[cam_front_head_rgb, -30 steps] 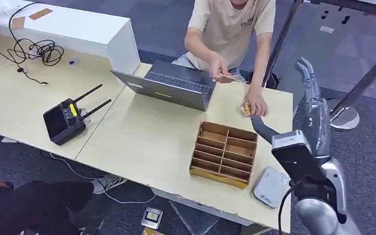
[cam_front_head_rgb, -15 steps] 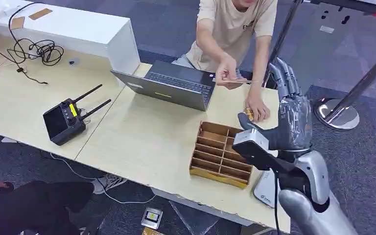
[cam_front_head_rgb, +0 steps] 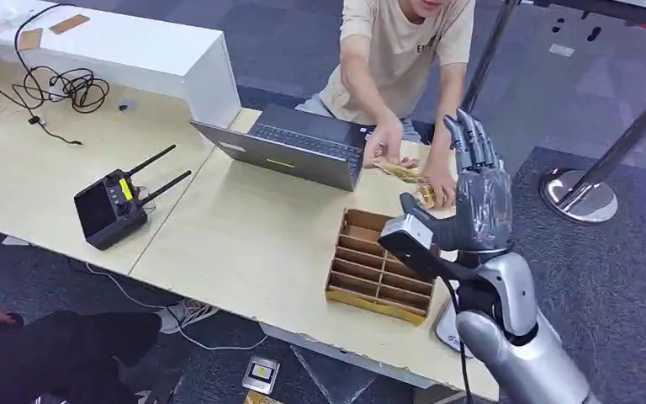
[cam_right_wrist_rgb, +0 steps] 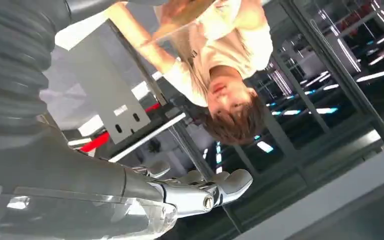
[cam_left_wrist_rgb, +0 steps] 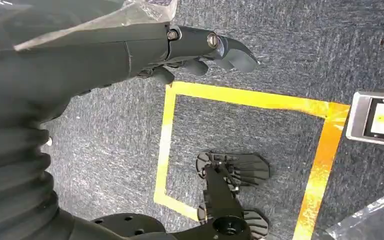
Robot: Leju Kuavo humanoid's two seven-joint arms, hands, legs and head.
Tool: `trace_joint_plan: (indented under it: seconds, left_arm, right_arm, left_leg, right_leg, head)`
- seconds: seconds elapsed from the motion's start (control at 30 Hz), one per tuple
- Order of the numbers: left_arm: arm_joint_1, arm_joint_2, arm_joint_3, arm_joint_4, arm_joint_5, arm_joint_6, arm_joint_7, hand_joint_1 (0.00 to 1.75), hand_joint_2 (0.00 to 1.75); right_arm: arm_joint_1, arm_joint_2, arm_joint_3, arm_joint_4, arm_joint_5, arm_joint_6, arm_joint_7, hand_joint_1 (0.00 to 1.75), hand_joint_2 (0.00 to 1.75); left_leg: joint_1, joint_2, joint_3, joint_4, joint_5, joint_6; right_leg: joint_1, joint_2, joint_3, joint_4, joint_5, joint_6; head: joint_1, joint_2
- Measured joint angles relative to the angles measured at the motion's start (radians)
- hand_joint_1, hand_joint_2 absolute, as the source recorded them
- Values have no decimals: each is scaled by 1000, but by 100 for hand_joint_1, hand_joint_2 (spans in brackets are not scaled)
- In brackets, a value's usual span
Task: Pass the card to the sensor for recognition and then transmit it.
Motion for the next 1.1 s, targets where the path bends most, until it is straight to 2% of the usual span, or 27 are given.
trace_joint_plan:
  seconds: [0.27,0.3,0.33,0.77,0.8,1.1]
  left_arm:
    - [-2,-2,-6,0,-5,-2,0,0,175]
    - [-2,-2,-6,0,-5,-2,0,0,175]
    - [-3,-2,-7,0,-5,-2,0,0,175]
    - [-4,-2,-9,0,-7,-1,0,0,175]
    - [-4,-2,-9,0,-7,-1,0,0,0]
    - [-4,-2,-14,0,-9,1,-2,0,0]
  right_arm:
    - [-2,11,18,68,-11,-3,-16,3,175]
    - [-2,13,20,74,-17,-3,-21,124,175]
    - [-2,13,22,80,-21,-3,-24,175,175]
    - [-2,17,35,131,-56,9,-45,175,175]
    - [-2,17,36,133,-56,9,-45,175,175]
    - [-2,17,41,143,-74,6,-51,175,175]
  left_leg:
    - [0,0,0,0,0,0]
    - [0,0,0,0,0,0]
    - [0,0,0,0,0,0]
    - [0,0,0,0,0,0]
    - [0,0,0,0,0,0]
    - [0,0,0,0,0,0]
  right_leg:
    - [0,0,0,0,0,0]
    - [0,0,0,0,0,0]
    - [0,0,0,0,0,0]
    - [0,0,0,0,0,0]
    - [0,0,0,0,0,0]
    - [0,0,0,0,0,0]
  head:
    - [0,0]
    - [0,0]
    - [0,0]
    - [0,0]
    - [0,0]
    - [0,0]
